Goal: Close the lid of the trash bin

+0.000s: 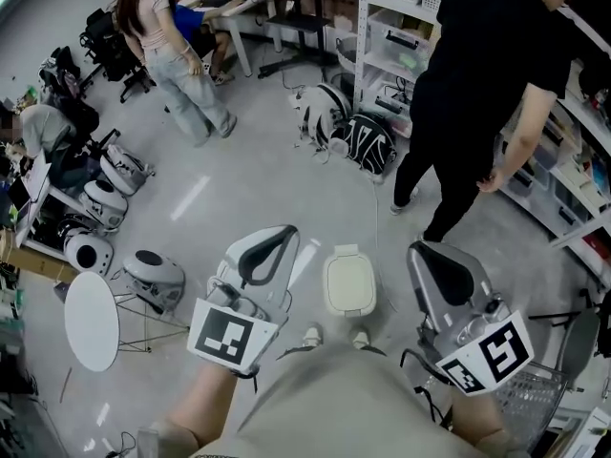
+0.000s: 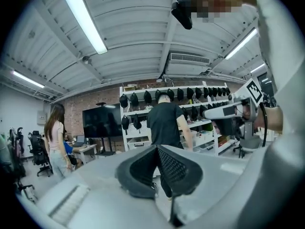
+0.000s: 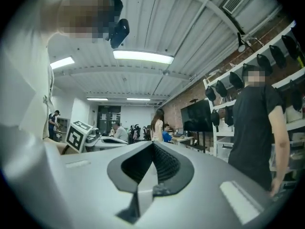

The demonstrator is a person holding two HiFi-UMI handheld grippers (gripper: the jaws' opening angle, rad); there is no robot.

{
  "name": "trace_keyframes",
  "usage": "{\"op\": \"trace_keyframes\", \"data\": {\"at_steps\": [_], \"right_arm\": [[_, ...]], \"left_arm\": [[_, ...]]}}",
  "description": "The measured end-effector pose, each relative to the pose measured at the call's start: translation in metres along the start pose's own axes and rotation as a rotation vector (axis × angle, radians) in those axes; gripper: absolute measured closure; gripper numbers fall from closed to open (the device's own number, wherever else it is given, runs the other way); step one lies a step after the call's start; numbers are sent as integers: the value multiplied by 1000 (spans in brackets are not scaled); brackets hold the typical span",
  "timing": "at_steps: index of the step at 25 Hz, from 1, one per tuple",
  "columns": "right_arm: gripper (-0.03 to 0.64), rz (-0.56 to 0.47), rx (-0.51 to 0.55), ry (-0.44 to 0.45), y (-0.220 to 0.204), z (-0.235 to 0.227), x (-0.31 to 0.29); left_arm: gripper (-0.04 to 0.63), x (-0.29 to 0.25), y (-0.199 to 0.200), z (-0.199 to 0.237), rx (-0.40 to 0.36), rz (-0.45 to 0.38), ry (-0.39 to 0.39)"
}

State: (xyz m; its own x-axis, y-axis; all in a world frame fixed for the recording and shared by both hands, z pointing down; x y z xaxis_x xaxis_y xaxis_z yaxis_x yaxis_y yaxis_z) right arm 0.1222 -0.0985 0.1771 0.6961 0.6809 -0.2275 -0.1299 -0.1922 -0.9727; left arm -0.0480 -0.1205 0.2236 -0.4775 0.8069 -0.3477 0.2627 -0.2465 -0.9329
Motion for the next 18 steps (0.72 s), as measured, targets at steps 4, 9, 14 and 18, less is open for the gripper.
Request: {"op": "trace_keyframes", "data": {"at_steps": [4, 9, 14, 18], "right_arm": [[615, 31, -7, 5, -9, 1, -2], [615, 52, -23, 7, -18, 1, -4], [615, 51, -10, 0, -21, 0, -3], [615, 58, -11, 3, -16, -6, -4]], "left_arm": [[594, -1, 0, 0, -1, 5, 0], [594, -2, 0, -2, 0, 8, -4], [594, -5, -3, -4, -8, 9, -8], [594, -10, 4, -5, -6, 14, -14]]}}
Point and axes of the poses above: the fingertips, and each gripper's own axes: x backward along the fingers, z to its left, y out of its top, the point moved 2 cm from there along x, backward along the fingers, and after that the axes turned 13 degrees about z, right-handed, at the moved point
